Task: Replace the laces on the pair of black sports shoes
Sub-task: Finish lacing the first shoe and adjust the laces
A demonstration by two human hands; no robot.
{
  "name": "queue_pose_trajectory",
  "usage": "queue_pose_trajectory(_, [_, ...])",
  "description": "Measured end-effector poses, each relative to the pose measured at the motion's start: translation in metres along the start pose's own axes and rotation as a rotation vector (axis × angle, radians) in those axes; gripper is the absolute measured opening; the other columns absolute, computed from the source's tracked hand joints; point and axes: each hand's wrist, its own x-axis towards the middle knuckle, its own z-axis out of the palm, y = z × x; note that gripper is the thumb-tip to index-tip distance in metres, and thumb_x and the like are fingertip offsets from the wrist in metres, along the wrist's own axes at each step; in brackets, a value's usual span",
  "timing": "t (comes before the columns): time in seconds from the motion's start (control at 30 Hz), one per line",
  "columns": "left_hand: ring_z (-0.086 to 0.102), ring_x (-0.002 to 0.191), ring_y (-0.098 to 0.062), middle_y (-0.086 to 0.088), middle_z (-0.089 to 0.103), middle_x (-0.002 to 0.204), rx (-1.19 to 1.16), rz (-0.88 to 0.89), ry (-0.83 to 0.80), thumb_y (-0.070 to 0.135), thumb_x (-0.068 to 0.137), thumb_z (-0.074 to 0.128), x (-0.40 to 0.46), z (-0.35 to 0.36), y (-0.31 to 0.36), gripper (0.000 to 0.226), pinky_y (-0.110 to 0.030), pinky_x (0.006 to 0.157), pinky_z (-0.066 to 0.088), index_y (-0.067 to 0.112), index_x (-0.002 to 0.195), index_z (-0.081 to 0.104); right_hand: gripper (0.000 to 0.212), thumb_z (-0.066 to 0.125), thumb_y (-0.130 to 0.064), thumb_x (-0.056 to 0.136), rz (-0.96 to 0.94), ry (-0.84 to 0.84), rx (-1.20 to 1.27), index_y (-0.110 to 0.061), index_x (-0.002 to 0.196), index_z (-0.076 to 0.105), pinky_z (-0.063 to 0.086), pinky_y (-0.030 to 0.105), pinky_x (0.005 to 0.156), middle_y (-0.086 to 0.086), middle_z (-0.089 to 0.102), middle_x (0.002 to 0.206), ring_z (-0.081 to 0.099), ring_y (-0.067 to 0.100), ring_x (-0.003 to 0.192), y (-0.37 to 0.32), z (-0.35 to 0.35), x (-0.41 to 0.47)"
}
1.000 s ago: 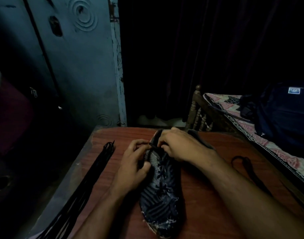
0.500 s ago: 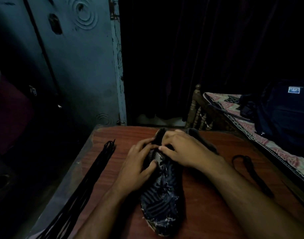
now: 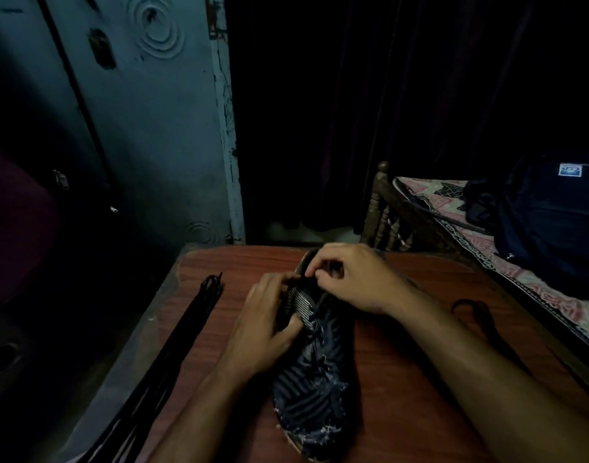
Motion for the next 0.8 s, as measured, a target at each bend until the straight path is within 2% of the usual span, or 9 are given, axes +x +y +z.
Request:
queue_pose_trajectory(0.1, [0.048, 0.114, -0.004, 0.016, 0.048, 0.123, 0.023, 0.005, 0.005, 0.035, 0.085, 0.055, 0.0, 0.0, -0.001, 0.046, -0.025, 0.093, 0.043, 0.029, 0.131, 0.053, 0.013, 0.062, -0.038, 0.094, -0.054, -0.181, -0.192, -0.03, 0.1, 0.072, 0.046, 0.031, 0.09, -0.015, 0.064, 0.102, 0.055, 0.009, 0.097, 0.002, 0.007, -0.008])
queue_pose_trajectory(0.17, [0.045, 0.119, -0.002, 0.016, 0.045, 0.126, 0.034, 0.007, -0.015, 0.039, 0.084, 0.051, -0.001, 0.0, -0.002, 0.051, -0.02, 0.096, 0.039, 0.029, 0.134, 0.056, 0.019, 0.056, -0.042, 0.098, 0.002, -0.195, -0.217, -0.03, 0.101, 0.071, 0.047, 0.037, 0.092, -0.015, 0.062, 0.103, 0.053, 0.011, 0.101, 0.005, 0.013, -0.01])
queue_pose_trajectory(0.27, [0.038, 0.127, 0.003, 0.018, 0.041, 0.128, 0.032, 0.002, -0.034, 0.043, 0.083, 0.048, -0.001, 0.0, -0.003, 0.059, -0.011, 0.1, 0.031, 0.031, 0.14, 0.058, 0.016, 0.063, -0.043, 0.093, 0.072, -0.075, -0.215, -0.029, 0.089, 0.07, 0.048, 0.033, 0.084, -0.013, 0.056, 0.094, 0.055, 0.01, 0.097, 0.002, 0.013, -0.007])
queue_pose_trajectory(0.37, [0.036, 0.128, 0.005, 0.021, 0.038, 0.129, 0.03, -0.02, -0.035, 0.045, 0.082, 0.047, -0.001, 0.0, -0.003, 0.065, -0.011, 0.101, 0.03, 0.032, 0.146, 0.054, 0.013, 0.069, -0.038, 0.087, 0.177, 0.05, -0.222, -0.03, 0.08, 0.062, 0.048, 0.033, 0.08, -0.012, 0.052, 0.094, 0.055, 0.01, 0.094, -0.002, 0.013, 0.002])
queue_pose_trajectory(0.47, [0.039, 0.127, 0.0, 0.02, 0.04, 0.128, 0.039, -0.024, -0.038, 0.044, 0.083, 0.048, -0.001, -0.001, -0.001, 0.062, -0.013, 0.101, 0.031, 0.036, 0.144, 0.054, 0.011, 0.07, -0.03, 0.085, 0.219, -0.013, -0.267, -0.03, 0.078, 0.061, 0.051, 0.034, 0.081, -0.011, 0.056, 0.096, 0.061, 0.014, 0.098, -0.005, 0.017, 0.011])
queue_pose_trajectory(0.57, [0.041, 0.125, -0.002, 0.019, 0.04, 0.126, 0.057, -0.014, -0.04, 0.041, 0.083, 0.049, 0.0, 0.0, -0.002, 0.057, -0.012, 0.1, 0.03, 0.036, 0.139, 0.057, 0.009, 0.071, -0.022, 0.082, 0.255, -0.108, -0.298, -0.029, 0.077, 0.069, 0.05, 0.031, 0.075, -0.007, 0.067, 0.091, 0.065, 0.017, 0.094, -0.007, 0.017, 0.019])
queue_pose_trajectory(0.63, [0.043, 0.125, -0.005, 0.017, 0.041, 0.127, 0.06, -0.009, -0.041, 0.04, 0.083, 0.05, 0.0, 0.001, -0.002, 0.056, -0.014, 0.1, 0.032, 0.036, 0.139, 0.057, 0.008, 0.071, -0.021, 0.084, 0.23, -0.234, -0.349, -0.029, 0.081, 0.071, 0.05, 0.031, 0.075, -0.007, 0.07, 0.091, 0.065, 0.017, 0.094, -0.008, 0.016, 0.026])
queue_pose_trajectory(0.7, [0.043, 0.126, -0.006, 0.016, 0.041, 0.128, 0.057, -0.013, -0.037, 0.041, 0.084, 0.05, -0.001, 0.001, -0.003, 0.057, -0.016, 0.102, 0.033, 0.034, 0.14, 0.057, 0.009, 0.068, -0.025, 0.088, 0.195, -0.314, -0.341, -0.032, 0.083, 0.07, 0.053, 0.032, 0.08, -0.008, 0.07, 0.094, 0.066, 0.016, 0.097, -0.008, 0.011, 0.031])
queue_pose_trajectory(0.8, [0.044, 0.127, -0.007, 0.015, 0.043, 0.13, 0.058, -0.035, -0.025, 0.042, 0.085, 0.05, 0.0, 0.001, -0.005, 0.058, -0.02, 0.105, 0.035, 0.031, 0.141, 0.058, 0.013, 0.063, -0.03, 0.093, 0.179, -0.224, -0.208, -0.036, 0.094, 0.075, 0.054, 0.036, 0.089, -0.011, 0.072, 0.101, 0.065, 0.012, 0.1, -0.005, -0.002, 0.029])
